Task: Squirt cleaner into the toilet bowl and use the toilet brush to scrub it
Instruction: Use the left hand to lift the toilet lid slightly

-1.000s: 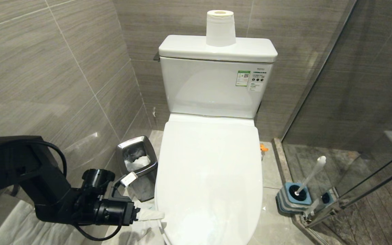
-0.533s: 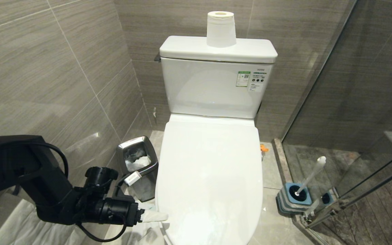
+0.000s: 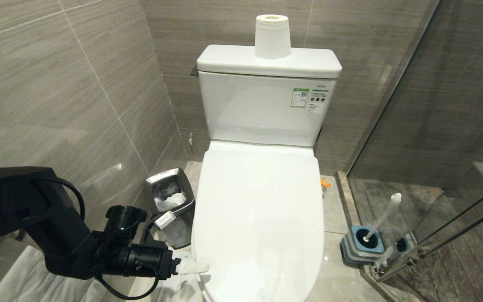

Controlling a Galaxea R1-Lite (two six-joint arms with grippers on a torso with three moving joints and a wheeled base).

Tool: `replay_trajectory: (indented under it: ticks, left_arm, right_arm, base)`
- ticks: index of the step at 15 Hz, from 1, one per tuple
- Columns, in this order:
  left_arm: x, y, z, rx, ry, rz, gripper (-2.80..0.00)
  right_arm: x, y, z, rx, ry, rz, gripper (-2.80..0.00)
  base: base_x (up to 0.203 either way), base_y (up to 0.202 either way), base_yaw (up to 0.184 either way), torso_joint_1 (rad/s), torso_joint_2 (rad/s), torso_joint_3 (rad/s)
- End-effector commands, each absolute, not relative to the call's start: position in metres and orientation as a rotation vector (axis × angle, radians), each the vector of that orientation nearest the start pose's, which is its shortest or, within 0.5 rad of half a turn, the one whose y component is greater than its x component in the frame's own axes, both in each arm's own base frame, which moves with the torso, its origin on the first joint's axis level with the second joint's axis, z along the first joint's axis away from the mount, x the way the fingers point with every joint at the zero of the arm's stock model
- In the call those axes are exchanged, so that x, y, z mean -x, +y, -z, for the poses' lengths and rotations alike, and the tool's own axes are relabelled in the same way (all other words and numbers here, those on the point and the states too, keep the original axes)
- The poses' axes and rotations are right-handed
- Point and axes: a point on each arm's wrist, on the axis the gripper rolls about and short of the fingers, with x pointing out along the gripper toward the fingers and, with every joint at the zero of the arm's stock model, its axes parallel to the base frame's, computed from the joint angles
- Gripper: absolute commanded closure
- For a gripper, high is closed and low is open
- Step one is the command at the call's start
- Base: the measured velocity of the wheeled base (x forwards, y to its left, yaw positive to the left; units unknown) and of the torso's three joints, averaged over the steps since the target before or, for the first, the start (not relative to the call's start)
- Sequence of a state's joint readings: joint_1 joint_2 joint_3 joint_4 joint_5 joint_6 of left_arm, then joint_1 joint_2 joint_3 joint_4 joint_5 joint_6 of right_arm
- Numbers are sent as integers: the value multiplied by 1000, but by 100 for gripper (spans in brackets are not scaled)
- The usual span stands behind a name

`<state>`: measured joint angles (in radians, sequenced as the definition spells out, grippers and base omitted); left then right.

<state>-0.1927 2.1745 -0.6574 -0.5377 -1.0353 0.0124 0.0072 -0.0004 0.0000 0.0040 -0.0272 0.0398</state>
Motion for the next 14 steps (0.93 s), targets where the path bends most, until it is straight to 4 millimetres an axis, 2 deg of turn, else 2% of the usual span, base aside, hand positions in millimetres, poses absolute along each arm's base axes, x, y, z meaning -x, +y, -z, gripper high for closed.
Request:
replay_trajectory:
  ticks: [1,14]
  left_arm:
    - [-295,-78,1,440,956,1144,-280]
    - [-297,-82,-2,486,961,1183,-280]
  right_arm:
    - [23,-1,-75,-40,6,20,0]
    - [23,-1,-75,-40,5,20,0]
  base:
    - [0,0,0,0,0,0]
    - [0,0,0,0,0,0]
